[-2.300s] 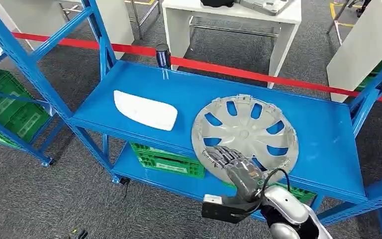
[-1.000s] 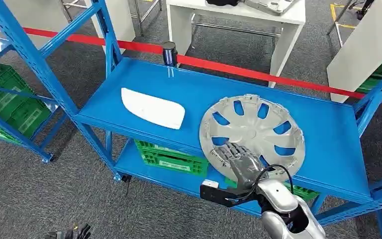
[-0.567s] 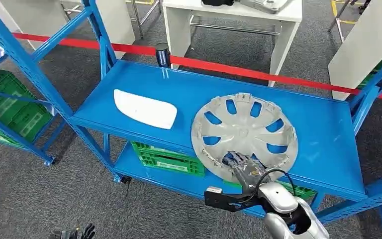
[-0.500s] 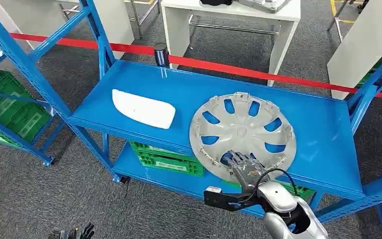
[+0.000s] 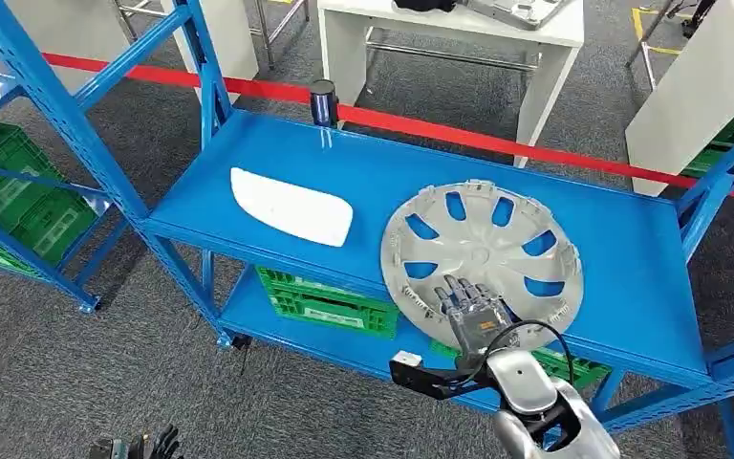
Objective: Take the parts from the cabinet and place them on the table.
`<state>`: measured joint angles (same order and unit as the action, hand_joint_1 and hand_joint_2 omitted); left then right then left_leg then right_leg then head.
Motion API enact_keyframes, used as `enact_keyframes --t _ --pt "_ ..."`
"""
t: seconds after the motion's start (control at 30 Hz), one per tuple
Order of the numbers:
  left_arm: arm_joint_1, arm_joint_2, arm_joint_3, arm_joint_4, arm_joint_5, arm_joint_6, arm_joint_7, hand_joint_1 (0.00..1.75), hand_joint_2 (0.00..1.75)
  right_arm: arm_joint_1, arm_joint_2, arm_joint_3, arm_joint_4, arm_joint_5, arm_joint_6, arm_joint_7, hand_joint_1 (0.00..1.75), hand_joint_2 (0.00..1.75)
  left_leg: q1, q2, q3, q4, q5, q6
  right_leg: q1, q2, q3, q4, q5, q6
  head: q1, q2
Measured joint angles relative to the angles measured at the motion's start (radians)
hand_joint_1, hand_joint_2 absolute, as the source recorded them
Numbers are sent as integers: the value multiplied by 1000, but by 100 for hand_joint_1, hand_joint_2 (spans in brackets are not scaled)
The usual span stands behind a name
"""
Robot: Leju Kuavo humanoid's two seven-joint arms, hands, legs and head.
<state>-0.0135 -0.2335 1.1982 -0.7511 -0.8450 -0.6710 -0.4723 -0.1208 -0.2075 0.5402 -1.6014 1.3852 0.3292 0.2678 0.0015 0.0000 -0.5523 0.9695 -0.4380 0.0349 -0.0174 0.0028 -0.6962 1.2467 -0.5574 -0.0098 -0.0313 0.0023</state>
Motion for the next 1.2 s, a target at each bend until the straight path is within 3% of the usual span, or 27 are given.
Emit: enact_keyframes --t 0.03,0.07,0.1,0.17,0.2,0.23,0.27,0.33,0.4,0.43,0.5,0.53,0.57,0.6,0.63,0.7,0.73,0.83,0.87,0.9,0.93,1.0,1.03,1.07,1.1,1.13,1.2 --pt "2 -2 -1 -3 2 0 2 0 0 3 5 -1 15 19 -8 -4 175 175 0 -1 -1 1 0 0 0 0 -28 58 -14 3 1 0" --pt "5 -3 -3 -6 5 0 3 0 0 4 11 -4 34 43 -16 -9 175 175 0 -1 -2 2 0 0 -1 0 -35 67 -9 10 1 0" --pt "7 -6 -5 -9 8 0 5 0 0 4 20 -9 52 66 -25 -13 175 175 0 -2 -1 2 -1 -1 -2 -1 -13 20 15 20 1 0" --pt "7 -10 -6 -14 13 0 6 0 0 -1 35 -17 78 104 -53 -15 175 175 0 -3 -1 10 -5 -7 -7 -2 76 -161 85 38 1 0" --pt "7 -11 -7 -18 15 -1 6 0 0 -4 42 -18 92 118 -60 -15 175 175 0 -3 -2 16 -10 -13 -8 -5 113 -237 103 37 1 0" --pt "8 -12 -8 -22 16 -2 6 0 0 -8 52 -19 106 132 -71 -15 175 175 -9 -3 -7 24 -16 -21 -1 -2 122 -242 101 23 0 0" --pt "10 -13 -8 -29 18 -7 6 0 0 -10 61 -23 117 148 -82 -17 175 175 -8 -2 -7 24 -16 -23 -1 -2 119 -242 104 14 -2 0" --pt "13 -18 -9 -41 20 -13 6 0 0 -12 81 -32 138 174 -96 -18 175 175 -3 -1 -4 22 -15 -30 6 -1 120 -242 103 3 -1 0" --pt "17 -18 -11 -54 21 -19 5 0 0 -18 97 -37 145 183 -92 -20 175 175 2 -1 -11 43 -34 -43 -6 1 124 -248 109 -9 -1 0" --pt "17 -19 -12 -57 22 -21 5 0 0 -19 103 -40 151 185 -88 -19 175 175 3 -1 -36 94 -69 -49 -7 0 125 -248 108 -16 -3 0" --pt "19 -20 -13 -63 24 -23 5 0 0 -19 116 -42 155 186 -84 -19 175 175 8 -1 -113 261 -150 -58 -5 0 122 -247 108 -17 -2 0" --pt "20 -21 -13 -65 24 -24 5 0 0 -18 119 -42 156 186 -81 -19 175 175 10 -1 -143 326 -170 -60 -4 0 122 -247 109 -17 -2 0" --pt "22 -21 -13 -68 26 -24 5 0 0 -16 124 -42 157 186 -78 -19 175 175 10 -1 -154 350 -168 -60 -4 -1 123 -247 109 -17 -2 0" --pt "25 -21 -14 -71 27 -26 3 0 0 -14 126 -42 158 186 -78 -20 175 175 10 -1 -140 320 -142 -58 -3 -1 124 -247 108 -17 -2 0" --pt "29 -21 -14 -76 28 -27 -1 0 0 -14 130 -42 158 186 -78 -20 175 175 10 -1 -105 251 -102 -55 -3 0 125 -247 108 -17 -3 0" --pt "33 -22 -17 -89 30 -30 -12 0 0 -14 136 -47 149 187 -82 -23 175 175 9 -2 -6 63 -21 -43 -3 1 129 -247 109 -16 -2 0" --pt "33 -22 -19 -95 30 -30 -17 0 0 -14 140 -49 144 187 -82 -23 175 175 5 -2 13 26 -37 -40 6 0 126 -245 109 -12 -2 0" --pt "39 -26 -23 -111 30 -31 -24 0 0 -3 142 -61 130 187 -82 -24 175 175 -4 -1 4 27 -33 -29 1 -1 123 -250 115 3 -2 0" --pt "44 -28 -23 -119 27 -28 -24 0 0 2 143 -69 119 187 -80 -27 175 175 -4 -1 6 20 -28 -21 3 0 125 -255 118 9 -2 0" --pt "46 -34 -25 -127 19 -18 -23 0 0 6 145 -76 108 187 -76 -31 175 175 7 4 20 4 -17 -11 1 -1 113 -241 109 12 -1 0" --pt "46 -35 -26 -135 16 -10 -21 0 0 8 145 -84 103 187 -75 -33 175 175 6 4 19 1 -13 -6 2 -1 98 -205 85 8 2 0" --pt "46 -43 -29 -149 5 3 -10 0 0 16 146 -98 92 187 -76 -39 175 175 4 4 15 2 -10 -2 0 -1 24 -43 14 -1 2 0" --pt "48 -46 -29 -153 3 7 -8 0 0 22 146 -103 88 187 -79 -42 175 175 3 4 12 2 -10 -2 1 -1 -13 35 -11 0 2 0" --pt "49 -49 -29 -157 -3 11 -3 0 0 28 146 -108 83 186 -85 -45 175 175 2 4 12 3 -10 -2 0 -1 -34 80 -19 6 2 0" --pt "50 -51 -30 -162 -5 12 0 0 0 33 146 -117 76 182 -96 -50 175 175 2 3 12 4 -10 -2 -1 -1 -29 68 -8 13 2 0" --pt "50 -54 -30 -166 -5 13 1 0 0 38 148 -126 66 175 -105 -52 175 175 2 2 13 6 -11 -3 -2 -1 5 1 23 24 2 0" --pt "50 -59 -30 -174 -5 11 0 0 0 44 151 -144 39 147 -131 -59 175 175 2 -1 12 14 -16 -10 -5 -3 99 -193 94 38 2 0"
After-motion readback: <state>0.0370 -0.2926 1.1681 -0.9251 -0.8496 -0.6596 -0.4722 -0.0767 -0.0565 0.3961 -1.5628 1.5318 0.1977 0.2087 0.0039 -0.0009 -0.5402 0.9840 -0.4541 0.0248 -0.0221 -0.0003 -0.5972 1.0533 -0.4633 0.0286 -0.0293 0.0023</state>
